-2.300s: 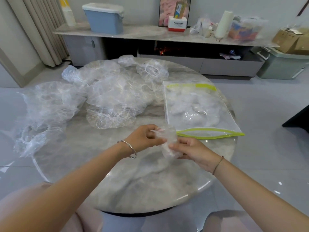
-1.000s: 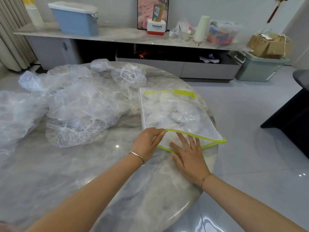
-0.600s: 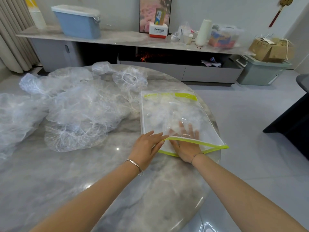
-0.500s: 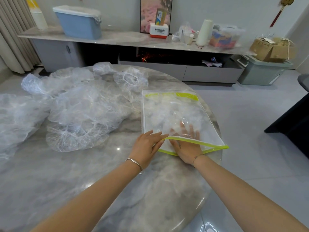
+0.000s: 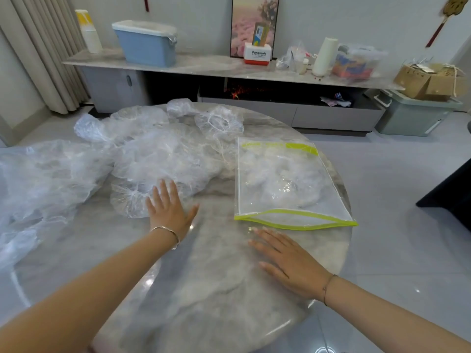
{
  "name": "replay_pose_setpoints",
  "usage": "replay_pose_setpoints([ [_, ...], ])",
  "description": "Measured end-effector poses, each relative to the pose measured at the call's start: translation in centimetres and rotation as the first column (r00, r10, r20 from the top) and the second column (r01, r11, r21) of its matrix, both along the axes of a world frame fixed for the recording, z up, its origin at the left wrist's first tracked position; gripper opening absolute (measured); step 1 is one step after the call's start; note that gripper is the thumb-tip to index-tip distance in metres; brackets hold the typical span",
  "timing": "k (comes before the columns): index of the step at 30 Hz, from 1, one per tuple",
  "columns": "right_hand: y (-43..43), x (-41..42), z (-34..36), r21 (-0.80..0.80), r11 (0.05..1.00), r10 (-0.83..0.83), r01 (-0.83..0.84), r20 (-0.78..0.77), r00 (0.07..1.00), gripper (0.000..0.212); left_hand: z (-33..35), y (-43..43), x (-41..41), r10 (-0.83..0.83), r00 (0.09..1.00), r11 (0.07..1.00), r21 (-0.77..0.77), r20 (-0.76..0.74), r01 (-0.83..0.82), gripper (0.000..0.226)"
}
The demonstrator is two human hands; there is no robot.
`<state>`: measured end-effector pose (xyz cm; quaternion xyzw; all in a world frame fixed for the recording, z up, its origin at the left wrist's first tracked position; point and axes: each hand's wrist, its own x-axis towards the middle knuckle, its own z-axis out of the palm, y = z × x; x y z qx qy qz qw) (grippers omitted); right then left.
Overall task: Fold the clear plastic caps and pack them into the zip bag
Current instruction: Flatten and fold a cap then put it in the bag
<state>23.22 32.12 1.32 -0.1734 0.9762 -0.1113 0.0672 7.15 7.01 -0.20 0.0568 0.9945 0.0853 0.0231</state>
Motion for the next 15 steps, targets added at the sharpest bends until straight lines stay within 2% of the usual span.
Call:
replay_pose_setpoints([
  [1,-0.7,-0.2,0.3,-0.005,1.0,0.01,-0.01,0.0,1.0,0.069,0.1,-1.5,0.0,0.083,0.994,0.997,-0.016,0.068,-0.082,0.088],
  [3,-2.2,-0.4,0.6,-0.035,0.999,0.022,-0.022,-0.012,1.0,0.07,-0.1,-3.8,0.3,0.099,0.98,0.995,-0.049,0.171,-0.092,0.088],
  [7,-5.1,-0.9,1.6,-0.079,0.996,0.037,-0.041,-0.041,0.998,0.068,0.6,-5.2,2.2,-0.066,0.961,0.995,-0.053,0.267,0.083,0.078],
  [11,-7.7,-1.2,2.3,-0.121,0.993,0.004,-0.011,-0.058,0.998,0.071,2.1,-5.7,6.2,-0.269,0.941,0.948,-0.115,0.204,0.296,0.059],
  [13,-8.8,-1.5,2.2,-0.169,0.986,-0.014,0.002,-0.072,0.997,0.066,2.9,-6.2,8.2,-0.4,0.884,0.909,-0.016,0.244,0.416,0.053],
  [15,-9.8,-1.8,1.8,-0.203,0.979,-0.016,0.003,-0.06,0.998,0.064,4.0,-6.7,9.8,-0.511,0.806,0.859,0.209,0.299,0.467,0.05],
])
